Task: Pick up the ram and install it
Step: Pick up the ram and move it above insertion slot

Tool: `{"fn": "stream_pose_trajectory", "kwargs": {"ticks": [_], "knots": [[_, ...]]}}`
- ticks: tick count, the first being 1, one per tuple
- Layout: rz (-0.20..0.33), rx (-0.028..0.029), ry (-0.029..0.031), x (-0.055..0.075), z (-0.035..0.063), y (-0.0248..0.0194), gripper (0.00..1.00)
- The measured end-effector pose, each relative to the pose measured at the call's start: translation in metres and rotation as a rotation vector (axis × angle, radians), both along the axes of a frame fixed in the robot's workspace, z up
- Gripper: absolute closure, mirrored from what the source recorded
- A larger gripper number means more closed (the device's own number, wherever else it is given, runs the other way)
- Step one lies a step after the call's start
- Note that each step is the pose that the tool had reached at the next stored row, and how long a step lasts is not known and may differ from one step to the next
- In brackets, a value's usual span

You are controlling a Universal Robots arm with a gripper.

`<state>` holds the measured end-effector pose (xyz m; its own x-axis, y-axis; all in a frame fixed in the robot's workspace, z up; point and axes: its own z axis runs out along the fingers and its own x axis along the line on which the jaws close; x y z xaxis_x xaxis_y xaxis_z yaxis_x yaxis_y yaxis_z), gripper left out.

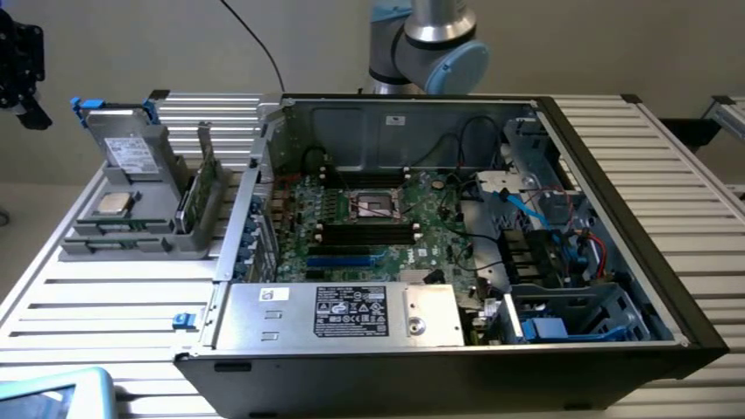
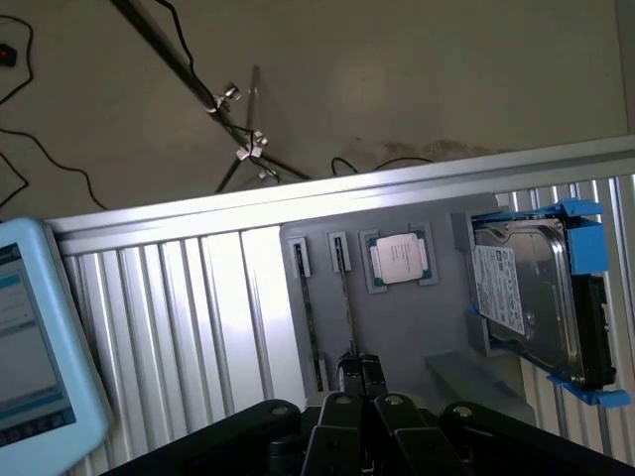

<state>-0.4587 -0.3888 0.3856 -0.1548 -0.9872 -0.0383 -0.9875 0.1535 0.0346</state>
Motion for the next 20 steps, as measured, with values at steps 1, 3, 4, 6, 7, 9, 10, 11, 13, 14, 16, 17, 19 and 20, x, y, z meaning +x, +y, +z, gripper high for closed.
{"fn": "stream_pose_trajectory", "kwargs": {"ticks": [1, 3, 4, 6, 7, 9, 10, 11, 13, 14, 16, 17, 19, 20], "knots": [[0.0, 0.0, 0.0, 0.0, 0.0, 0.0, 0.89], [0.0, 0.0, 0.0, 0.0, 0.0, 0.0, 0.89], [0.0, 0.0, 0.0, 0.0, 0.0, 0.0, 0.89], [0.0, 0.0, 0.0, 0.0, 0.0, 0.0, 0.82], [0.0, 0.0, 0.0, 0.0, 0.0, 0.0, 0.82], [0.0, 0.0, 0.0, 0.0, 0.0, 0.0, 0.69], [0.0, 0.0, 0.0, 0.0, 0.0, 0.0, 0.69], [0.0, 0.0, 0.0, 0.0, 0.0, 0.0, 0.64], [0.0, 0.0, 0.0, 0.0, 0.0, 0.0, 0.52], [0.0, 0.0, 0.0, 0.0, 0.0, 0.0, 0.52], [0.0, -0.0001, 0.0001, 0.0, 0.0, 0.0, 0.45], [0.002, 0.0, 0.0, 0.0, -0.0004, 0.0, 0.45], [0.018, -0.0013, 0.0002, 0.0, -0.0016, 0.0, 0.45], [0.035, -0.0022, 0.0015, 0.0, -0.0022, 0.0, 0.45]]}}
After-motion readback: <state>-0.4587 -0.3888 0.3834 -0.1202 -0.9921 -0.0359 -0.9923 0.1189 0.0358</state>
